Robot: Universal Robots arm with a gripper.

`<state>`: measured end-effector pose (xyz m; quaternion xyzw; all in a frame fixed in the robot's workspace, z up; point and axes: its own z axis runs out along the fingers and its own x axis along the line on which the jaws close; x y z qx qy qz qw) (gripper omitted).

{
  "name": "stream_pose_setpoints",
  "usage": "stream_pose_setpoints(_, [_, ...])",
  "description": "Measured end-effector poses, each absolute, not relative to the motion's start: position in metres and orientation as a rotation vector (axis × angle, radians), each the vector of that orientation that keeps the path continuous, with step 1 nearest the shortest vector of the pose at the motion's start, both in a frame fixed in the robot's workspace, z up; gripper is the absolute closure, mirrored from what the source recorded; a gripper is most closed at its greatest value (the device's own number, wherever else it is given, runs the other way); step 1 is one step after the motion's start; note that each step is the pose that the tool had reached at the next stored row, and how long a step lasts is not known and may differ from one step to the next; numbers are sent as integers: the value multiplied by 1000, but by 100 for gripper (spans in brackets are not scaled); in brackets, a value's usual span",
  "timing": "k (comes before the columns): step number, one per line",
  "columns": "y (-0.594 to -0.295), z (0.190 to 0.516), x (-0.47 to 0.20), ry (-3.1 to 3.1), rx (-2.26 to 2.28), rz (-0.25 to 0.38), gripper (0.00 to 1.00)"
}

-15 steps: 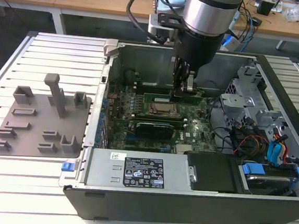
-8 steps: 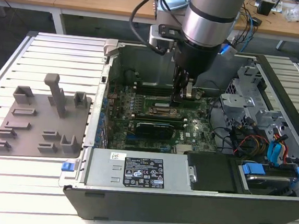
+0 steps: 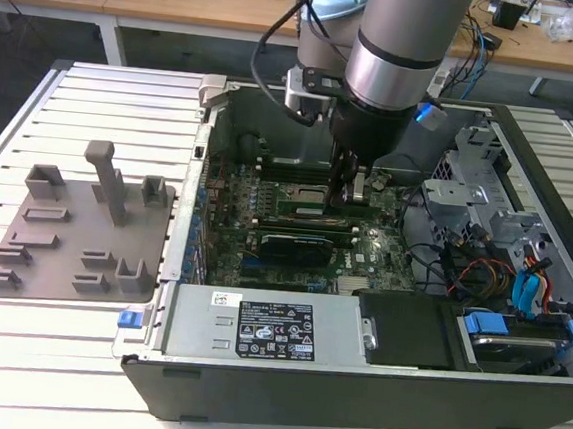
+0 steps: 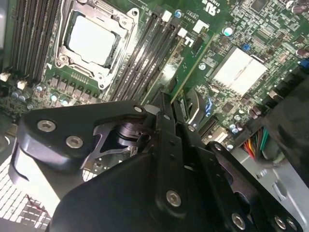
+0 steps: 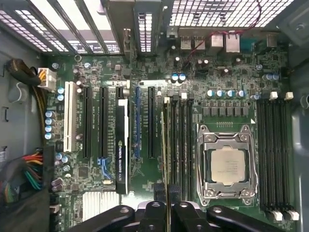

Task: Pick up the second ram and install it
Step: 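Insert the second ram into the second slot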

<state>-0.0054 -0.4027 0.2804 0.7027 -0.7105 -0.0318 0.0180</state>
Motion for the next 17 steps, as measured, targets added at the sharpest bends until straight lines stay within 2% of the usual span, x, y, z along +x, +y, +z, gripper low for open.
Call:
stream_pose_setpoints(6, [-385,259,-11,-2220,2171,-99,87])
stream_pose_setpoints(17, [-377,234,-23,-2283,2107,-101,87])
